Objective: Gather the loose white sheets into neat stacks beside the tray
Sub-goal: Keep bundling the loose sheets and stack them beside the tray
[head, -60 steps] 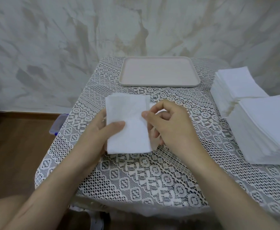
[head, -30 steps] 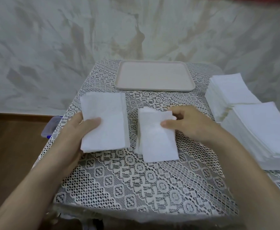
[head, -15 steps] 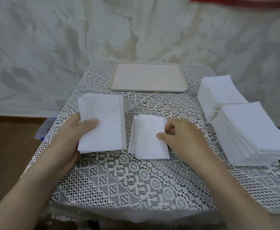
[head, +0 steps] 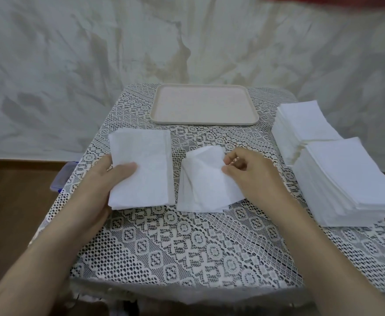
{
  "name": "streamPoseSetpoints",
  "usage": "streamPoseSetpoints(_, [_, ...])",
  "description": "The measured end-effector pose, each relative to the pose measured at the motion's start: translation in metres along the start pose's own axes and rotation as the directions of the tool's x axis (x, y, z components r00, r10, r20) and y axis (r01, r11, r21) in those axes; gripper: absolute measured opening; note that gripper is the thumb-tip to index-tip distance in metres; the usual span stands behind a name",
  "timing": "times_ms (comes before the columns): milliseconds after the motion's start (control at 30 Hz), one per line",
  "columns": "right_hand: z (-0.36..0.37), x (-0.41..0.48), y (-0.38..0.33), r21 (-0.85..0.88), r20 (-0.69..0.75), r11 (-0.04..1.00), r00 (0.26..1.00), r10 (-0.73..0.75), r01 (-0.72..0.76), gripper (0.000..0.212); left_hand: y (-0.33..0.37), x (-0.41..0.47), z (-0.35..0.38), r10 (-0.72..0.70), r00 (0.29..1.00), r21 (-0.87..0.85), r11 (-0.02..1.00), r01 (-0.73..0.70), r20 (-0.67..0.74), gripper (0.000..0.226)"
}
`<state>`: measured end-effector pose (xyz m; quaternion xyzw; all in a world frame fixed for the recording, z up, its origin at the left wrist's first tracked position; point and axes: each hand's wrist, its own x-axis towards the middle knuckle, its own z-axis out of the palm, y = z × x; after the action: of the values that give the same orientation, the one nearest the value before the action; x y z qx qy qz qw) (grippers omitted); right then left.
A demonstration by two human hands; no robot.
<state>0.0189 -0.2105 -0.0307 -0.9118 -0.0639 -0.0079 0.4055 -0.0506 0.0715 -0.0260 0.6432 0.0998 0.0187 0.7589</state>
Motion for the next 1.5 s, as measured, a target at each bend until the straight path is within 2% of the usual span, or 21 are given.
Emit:
streamPoseSetpoints(167, [0.004,-0.001,-0.001,-0.104,-0.062,0.993,0.996,-0.059,0.052,0.006,0.000,0.000,-0.001,0.006,1.000,0.004,1.000,-0.006,0.011,0.053])
streamPoseSetpoints(367, [-0.004,-0.001,-0.001,0.016,-0.066,0.999,0.997,-0.035,0.036,0.007,0.001,-0.001,0.001,0.014,1.000,0.006,1.000,-0.014,0.027,0.051])
streamPoseSetpoints(500, [0.001,0.000,-0.001,-0.187,-0.123,0.969,0.975,-0.185,0.160,0.002,0.001,-0.002,0.000,0.017,0.999,0.009,1.000,-0.017,0.028,0.053])
streamPoseSetpoints(567, [0.003,0.002,-0.002,-0.217,-0.114,0.960,0.972,-0.206,0.178,0.003,0.001,-0.002,0.000,0.011,1.000,0.004,1.000,-0.011,0.028,0.054])
streamPoseSetpoints(733, [0.002,0.005,0.003,-0.193,-0.104,0.981,0.994,-0.033,0.012,0.010,0.001,-0.001,0.001,0.007,1.000,-0.004,1.000,-0.007,0.026,0.054])
streamPoseSetpoints(933, [0.001,0.007,-0.002,-0.304,0.004,0.945,0.992,0.129,-0.122,0.037,0.001,-0.001,0.002,0.006,1.000,-0.003,1.000,-0.006,0.026,0.052])
streamPoseSetpoints(1100, [0.003,0.007,-0.003,-0.191,0.033,0.978,0.996,0.089,-0.081,0.025,0.000,-0.001,0.003,0.008,0.999,-0.008,1.000,-0.007,0.036,0.052])
streamPoseSetpoints(1167, [0.000,0.008,-0.005,-0.045,0.030,0.997,0.997,0.071,-0.070,0.016,0.001,-0.001,0.002,0.007,0.999,-0.006,1.000,-0.006,0.040,0.054])
streamPoseSetpoints(1233, [-0.005,0.010,-0.006,0.194,0.051,0.974,0.992,0.111,-0.119,0.009,0.001,-0.001,0.002,0.009,0.999,-0.006,1.000,-0.008,0.043,0.055])
streamPoseSetpoints(1300, [-0.008,0.008,-0.005,0.273,0.113,0.944,0.980,0.162,-0.187,0.010,0.000,0.000,0.002,0.011,0.999,-0.007,1.000,-0.010,0.040,0.054])
streamPoseSetpoints(1433, [-0.002,0.004,-0.005,-0.046,0.123,0.985,0.978,0.171,-0.167,0.024,0.000,0.000,0.002,0.007,1.000,-0.006,1.000,-0.007,0.031,0.054])
streamPoseSetpoints(1500, [-0.001,0.002,-0.010,-0.104,0.130,0.981,0.975,0.179,-0.166,0.028,0.000,0.001,0.002,0.004,1.000,-0.001,1.000,-0.004,0.031,0.054])
